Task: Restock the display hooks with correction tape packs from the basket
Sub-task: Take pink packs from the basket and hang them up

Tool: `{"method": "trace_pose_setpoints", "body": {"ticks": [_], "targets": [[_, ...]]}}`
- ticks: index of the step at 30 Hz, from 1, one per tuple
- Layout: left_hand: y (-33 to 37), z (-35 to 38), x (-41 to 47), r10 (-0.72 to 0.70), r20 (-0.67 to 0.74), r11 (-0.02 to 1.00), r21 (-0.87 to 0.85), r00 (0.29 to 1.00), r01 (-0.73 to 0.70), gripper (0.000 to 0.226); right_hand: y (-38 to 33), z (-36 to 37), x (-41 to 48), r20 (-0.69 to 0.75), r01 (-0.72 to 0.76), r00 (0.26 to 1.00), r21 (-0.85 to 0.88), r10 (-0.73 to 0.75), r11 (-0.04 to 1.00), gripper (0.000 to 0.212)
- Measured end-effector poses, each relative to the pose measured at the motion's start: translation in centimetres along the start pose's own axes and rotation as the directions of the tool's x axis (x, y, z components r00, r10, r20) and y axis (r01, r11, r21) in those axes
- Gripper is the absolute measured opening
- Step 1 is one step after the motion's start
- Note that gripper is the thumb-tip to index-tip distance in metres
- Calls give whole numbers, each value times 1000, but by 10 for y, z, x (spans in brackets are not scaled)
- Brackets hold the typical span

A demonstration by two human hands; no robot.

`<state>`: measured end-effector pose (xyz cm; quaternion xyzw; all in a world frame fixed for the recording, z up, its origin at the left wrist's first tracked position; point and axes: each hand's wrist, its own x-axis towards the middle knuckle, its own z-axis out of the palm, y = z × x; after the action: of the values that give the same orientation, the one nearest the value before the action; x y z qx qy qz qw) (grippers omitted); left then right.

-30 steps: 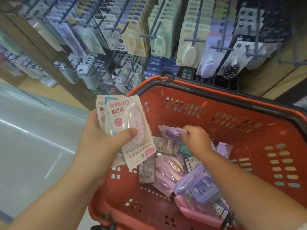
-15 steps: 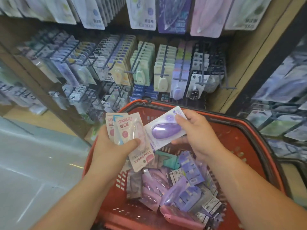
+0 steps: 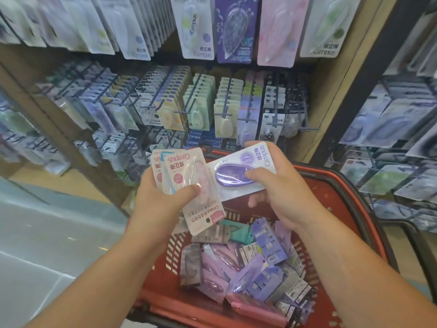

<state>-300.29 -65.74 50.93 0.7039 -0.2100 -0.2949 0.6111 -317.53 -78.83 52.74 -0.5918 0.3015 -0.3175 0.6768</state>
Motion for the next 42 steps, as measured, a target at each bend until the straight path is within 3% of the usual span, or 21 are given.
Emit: {"method": "trace_pose_setpoints", "body": {"ticks": [4,6,9,12,17,24,27,32,42], "targets": [[13,-24,9,4,13,998,-64,1000,-3,55,-13,24,4,-77,110,990,-116,-119,987,37],[21,-43,15,6,26,994,-108,1000,-3,62,-22,42,9,-146,161,974,-79,-171,984,33],[31,-83,29,25,53,991,-136,998,-17,52,-31,84,19,-179,228,959,30,-219,973,41],[38,-136,46,41,82,987,-159,996,-27,50,-30,146,32,-143,261,955,-1,-258,965,54],[55,-236,81,86,72,977,-202,994,-70,48,-33,252,53,-127,300,945,-19,-300,954,42],[85,-337,130,154,29,965,-218,988,-144,57,-38,354,77,51,169,986,-249,-161,954,50],[96,-357,149,188,19,957,-229,982,-179,51,-46,381,90,160,136,983,-315,-89,939,41],[120,-371,185,266,18,940,-225,964,-255,52,-62,404,125,164,151,981,-310,-103,939,31],[198,-357,283,433,-7,868,-266,901,-419,55,-102,421,221,0,356,934,-119,-358,927,24]]}}
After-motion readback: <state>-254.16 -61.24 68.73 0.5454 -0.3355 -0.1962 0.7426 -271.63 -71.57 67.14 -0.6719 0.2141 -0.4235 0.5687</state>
